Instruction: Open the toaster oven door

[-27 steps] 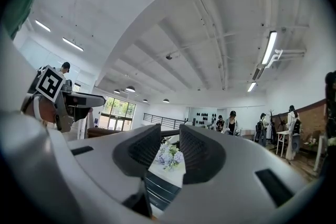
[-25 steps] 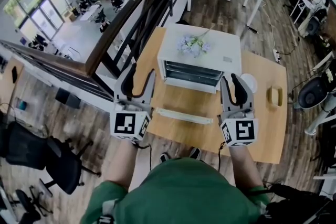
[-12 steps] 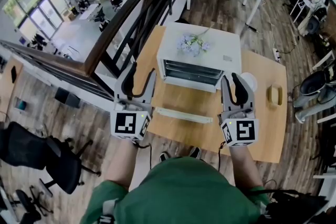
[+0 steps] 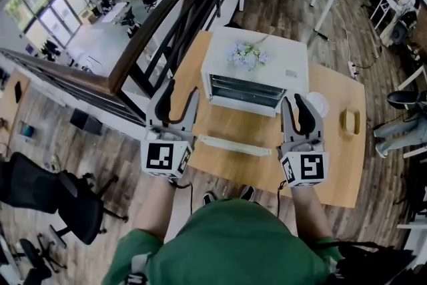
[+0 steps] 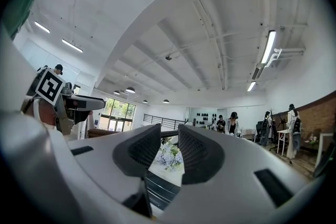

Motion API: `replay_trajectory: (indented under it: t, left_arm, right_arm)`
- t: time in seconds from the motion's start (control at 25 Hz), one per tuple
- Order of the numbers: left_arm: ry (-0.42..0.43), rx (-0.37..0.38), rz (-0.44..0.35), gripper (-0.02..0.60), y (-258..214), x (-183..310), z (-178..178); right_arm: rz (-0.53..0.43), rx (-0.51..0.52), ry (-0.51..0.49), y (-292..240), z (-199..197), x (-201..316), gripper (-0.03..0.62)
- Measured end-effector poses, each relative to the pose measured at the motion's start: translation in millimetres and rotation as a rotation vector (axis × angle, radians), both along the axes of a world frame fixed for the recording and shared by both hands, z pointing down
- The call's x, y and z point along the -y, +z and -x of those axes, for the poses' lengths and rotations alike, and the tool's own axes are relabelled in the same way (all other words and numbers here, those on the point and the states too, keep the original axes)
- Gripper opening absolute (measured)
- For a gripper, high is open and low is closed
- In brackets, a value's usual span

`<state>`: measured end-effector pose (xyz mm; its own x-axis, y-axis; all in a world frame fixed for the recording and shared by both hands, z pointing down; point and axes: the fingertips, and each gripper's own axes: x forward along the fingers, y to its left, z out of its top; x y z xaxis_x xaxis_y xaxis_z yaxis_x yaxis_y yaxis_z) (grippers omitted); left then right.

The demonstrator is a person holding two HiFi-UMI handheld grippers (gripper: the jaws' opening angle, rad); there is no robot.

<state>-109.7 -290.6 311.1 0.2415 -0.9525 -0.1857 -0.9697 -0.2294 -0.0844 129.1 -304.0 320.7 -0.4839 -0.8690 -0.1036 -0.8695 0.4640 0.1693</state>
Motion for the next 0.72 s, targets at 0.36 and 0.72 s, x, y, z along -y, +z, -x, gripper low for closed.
replay_trajectory:
  t: [0.36, 0.72]
  left_arm:
    - [0.007, 0.001, 0.007, 0.229, 8.0, -1.0, -2.8]
    - [0.011, 0.005, -0.002, 0.229, 7.8, -0.4, -5.8]
  right_arm:
    - [-0.005, 0.014, -0.009, 3.7, 0.5, -0.5, 0.114]
    - [-0.008, 0.012, -0.010, 2.9, 1.9, 1.5, 0.114]
